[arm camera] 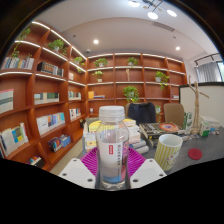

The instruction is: Pour water

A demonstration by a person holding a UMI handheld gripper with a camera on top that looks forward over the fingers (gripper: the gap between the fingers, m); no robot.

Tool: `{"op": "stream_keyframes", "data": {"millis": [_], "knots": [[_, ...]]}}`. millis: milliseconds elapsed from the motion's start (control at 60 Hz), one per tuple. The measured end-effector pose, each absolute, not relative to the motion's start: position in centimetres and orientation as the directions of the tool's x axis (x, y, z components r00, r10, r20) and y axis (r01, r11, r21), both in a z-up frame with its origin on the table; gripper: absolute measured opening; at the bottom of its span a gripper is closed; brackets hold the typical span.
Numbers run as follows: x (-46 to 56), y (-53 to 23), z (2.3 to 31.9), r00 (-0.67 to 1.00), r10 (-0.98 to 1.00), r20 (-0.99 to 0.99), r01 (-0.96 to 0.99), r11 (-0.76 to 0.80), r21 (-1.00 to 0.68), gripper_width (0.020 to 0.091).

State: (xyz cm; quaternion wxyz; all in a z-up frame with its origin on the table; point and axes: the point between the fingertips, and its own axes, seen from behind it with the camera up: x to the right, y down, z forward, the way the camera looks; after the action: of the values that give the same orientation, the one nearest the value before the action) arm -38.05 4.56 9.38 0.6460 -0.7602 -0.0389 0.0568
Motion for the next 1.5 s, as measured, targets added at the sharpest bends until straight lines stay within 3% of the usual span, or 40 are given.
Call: {"op": "stream_keyframes", "data": {"millis": [150, 283, 467, 567, 717, 1033, 1367, 1433, 1500], "knots": [[-37.1, 5.1, 9.0, 0.99, 0.108, -0.086, -0.063, -0.197, -0.978, 0.0376], [-37.1, 5.6, 10.5, 0.919, 0.106, -0.38, -0.348, -0.237, -0.907, 0.0375], [-37.5, 6.3, 15.8, 0.559, 0.12, -0.82, -0.785, -0.242, -0.57, 0.0375], [-36.4, 8.2, 16.4, 0.298, 0.1, -0.949, -0.917, -0.245, -0.314, 0.0375], [-34.7, 9.6, 17.5, -0.027, 0.071, -0.997, -0.974, -0.226, 0.01, 0.0375], [-30.2, 11.9, 17.5, -0.475, 0.062, -0.878, -0.873, -0.16, 0.461, 0.0372], [-29.6, 11.8, 16.9, -0.507, 0.018, -0.862, -0.852, -0.16, 0.498, 0.0376], [-30.1, 11.8, 17.9, -0.444, 0.022, -0.896, -0.883, -0.18, 0.433, 0.0376], [-30.3, 11.7, 20.0, -0.278, 0.057, -0.959, -0.942, -0.209, 0.261, 0.0376]]}}
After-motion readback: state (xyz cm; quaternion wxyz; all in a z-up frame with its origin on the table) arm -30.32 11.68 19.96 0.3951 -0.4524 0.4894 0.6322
